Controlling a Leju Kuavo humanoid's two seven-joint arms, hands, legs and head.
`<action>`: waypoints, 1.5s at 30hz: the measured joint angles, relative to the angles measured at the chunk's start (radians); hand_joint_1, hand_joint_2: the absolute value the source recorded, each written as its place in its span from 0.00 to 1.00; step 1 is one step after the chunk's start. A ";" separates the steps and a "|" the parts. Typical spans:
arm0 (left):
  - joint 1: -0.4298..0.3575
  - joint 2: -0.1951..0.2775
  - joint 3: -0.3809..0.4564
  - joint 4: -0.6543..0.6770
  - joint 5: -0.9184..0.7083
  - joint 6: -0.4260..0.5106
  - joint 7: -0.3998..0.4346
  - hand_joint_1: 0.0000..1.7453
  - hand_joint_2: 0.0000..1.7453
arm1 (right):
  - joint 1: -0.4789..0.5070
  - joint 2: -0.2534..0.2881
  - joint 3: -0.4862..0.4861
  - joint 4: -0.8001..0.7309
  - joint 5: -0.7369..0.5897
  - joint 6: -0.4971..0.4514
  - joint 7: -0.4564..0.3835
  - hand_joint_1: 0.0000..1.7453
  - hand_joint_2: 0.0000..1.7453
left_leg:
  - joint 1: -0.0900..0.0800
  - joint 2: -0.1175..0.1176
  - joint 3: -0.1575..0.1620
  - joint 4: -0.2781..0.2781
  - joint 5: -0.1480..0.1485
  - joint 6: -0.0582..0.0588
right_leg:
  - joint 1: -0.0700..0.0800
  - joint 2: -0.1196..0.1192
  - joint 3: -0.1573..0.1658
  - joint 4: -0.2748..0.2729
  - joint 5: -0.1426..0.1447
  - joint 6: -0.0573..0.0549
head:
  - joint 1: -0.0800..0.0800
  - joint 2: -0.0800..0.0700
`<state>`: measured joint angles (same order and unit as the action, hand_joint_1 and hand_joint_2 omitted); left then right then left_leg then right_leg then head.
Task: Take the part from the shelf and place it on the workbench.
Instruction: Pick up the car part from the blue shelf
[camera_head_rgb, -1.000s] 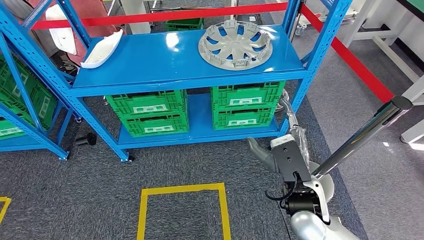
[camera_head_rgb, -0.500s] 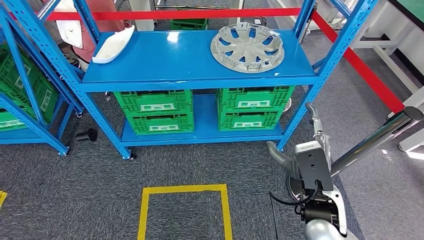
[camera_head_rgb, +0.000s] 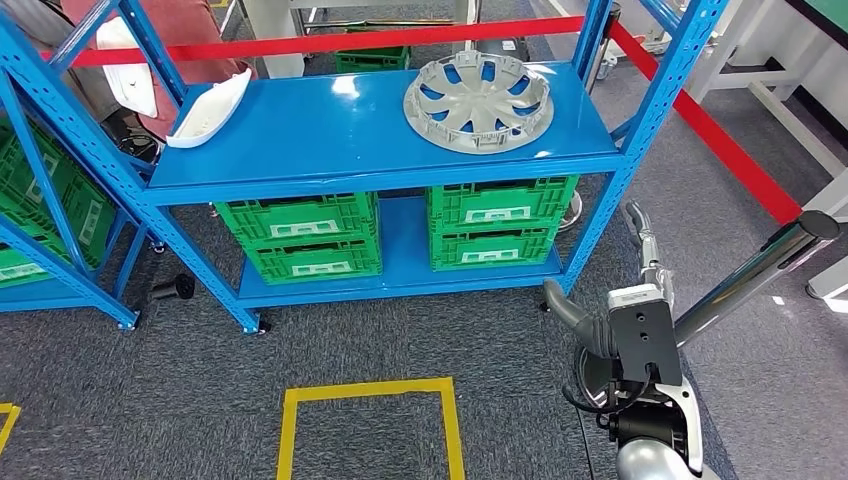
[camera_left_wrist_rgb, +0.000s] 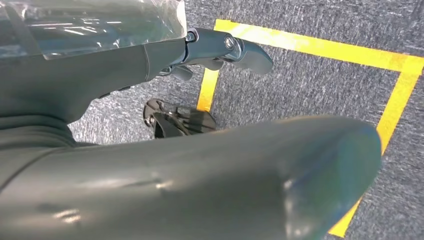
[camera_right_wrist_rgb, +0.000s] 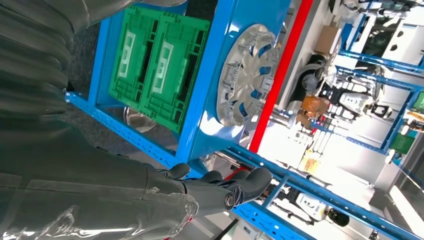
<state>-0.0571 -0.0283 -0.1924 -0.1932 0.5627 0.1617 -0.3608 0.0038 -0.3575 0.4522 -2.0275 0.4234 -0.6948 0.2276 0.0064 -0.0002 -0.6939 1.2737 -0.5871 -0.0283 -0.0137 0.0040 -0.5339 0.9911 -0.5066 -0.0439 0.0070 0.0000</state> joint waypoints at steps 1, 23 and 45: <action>0.001 0.001 -0.002 0.000 0.000 0.000 0.001 0.00 0.00 | 0.003 0.001 -0.002 0.000 0.000 0.000 -0.001 0.00 1.00 | 0.001 0.000 0.008 -0.033 0.036 0.001 | 0.000 0.001 0.010 0.000 -0.007 0.002 | -0.002 0.000; -0.001 0.009 -0.033 0.000 -0.004 0.000 0.016 0.00 0.00 | 0.034 0.014 -0.022 -0.007 0.001 0.000 -0.005 0.00 1.00 | -0.005 -0.004 0.215 -0.266 0.038 0.028 | 0.006 0.001 -0.081 0.034 0.032 0.019 | 0.030 0.000; 0.002 0.008 -0.053 -0.003 -0.003 0.000 0.016 0.00 0.00 | 0.043 0.025 -0.027 -0.009 0.000 0.000 -0.016 0.00 1.00 | -0.002 -0.005 0.143 -0.266 0.088 0.064 | 0.002 0.001 -0.145 0.285 -0.122 0.053 | 0.017 0.000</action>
<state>-0.0555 -0.0200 -0.2449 -0.1967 0.5592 0.1614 -0.3445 0.0465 -0.3326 0.4250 -2.0369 0.4234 -0.6947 0.2116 0.0049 -0.0052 -0.5510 1.0077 -0.4986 0.0355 -0.0113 0.0052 -0.6791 1.2762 -0.6290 0.0092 0.0237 0.0000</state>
